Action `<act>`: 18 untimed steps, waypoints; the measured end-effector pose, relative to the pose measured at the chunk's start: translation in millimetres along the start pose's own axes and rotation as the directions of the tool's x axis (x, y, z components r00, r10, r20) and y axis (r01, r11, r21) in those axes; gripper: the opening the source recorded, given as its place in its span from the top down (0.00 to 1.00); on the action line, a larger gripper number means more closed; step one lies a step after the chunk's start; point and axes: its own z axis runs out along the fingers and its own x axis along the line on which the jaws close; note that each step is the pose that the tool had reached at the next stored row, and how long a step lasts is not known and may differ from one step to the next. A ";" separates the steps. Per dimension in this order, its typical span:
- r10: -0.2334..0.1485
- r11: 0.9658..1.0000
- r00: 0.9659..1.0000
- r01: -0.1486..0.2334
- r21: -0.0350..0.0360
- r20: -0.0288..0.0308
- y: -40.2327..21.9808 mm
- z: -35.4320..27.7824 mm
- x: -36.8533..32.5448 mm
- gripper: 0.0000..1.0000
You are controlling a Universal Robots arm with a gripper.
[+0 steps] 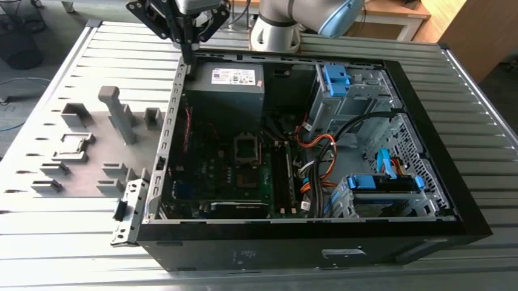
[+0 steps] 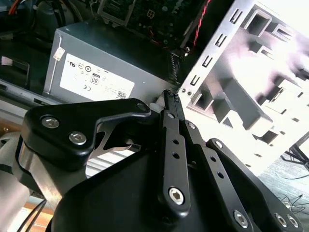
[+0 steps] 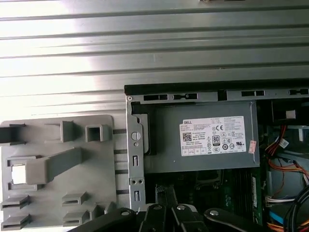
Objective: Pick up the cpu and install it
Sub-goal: 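Reach for the cpu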
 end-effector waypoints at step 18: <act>0.000 1.000 1.000 0.000 0.000 0.000 -2.8 0.0 39.6 0.89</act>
